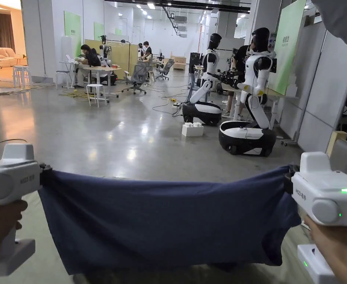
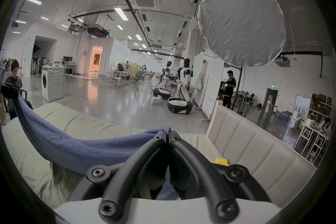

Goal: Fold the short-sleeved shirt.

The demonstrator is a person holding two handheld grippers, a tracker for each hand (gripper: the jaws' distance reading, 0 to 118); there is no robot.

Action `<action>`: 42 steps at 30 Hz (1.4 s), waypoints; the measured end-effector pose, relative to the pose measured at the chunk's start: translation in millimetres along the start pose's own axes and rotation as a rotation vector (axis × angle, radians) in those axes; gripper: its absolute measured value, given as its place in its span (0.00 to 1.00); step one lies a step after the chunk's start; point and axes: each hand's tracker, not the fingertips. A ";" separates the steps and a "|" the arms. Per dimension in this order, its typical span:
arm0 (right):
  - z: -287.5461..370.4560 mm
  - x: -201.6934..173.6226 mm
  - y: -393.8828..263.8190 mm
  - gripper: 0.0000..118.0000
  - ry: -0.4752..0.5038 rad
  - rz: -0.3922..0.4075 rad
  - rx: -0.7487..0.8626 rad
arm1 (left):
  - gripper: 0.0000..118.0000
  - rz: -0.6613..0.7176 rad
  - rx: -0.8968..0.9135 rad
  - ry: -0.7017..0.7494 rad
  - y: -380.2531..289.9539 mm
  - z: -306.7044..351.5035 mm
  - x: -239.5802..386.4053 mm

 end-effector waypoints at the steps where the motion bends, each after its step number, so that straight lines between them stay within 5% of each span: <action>1: 7.5 0.1 -5.7 0.02 -0.002 -0.001 -0.002 | 0.04 -0.003 -0.002 -0.004 -8.8 8.0 0.2; 23: 213.0 -22.6 -163.3 0.02 0.075 0.053 -0.281 | 0.04 -0.019 -0.172 -0.023 -209.1 125.4 -55.4; 42: 219.6 -53.8 -300.7 0.02 0.137 0.138 -0.753 | 0.05 -0.103 -0.517 0.022 -325.9 137.0 -36.6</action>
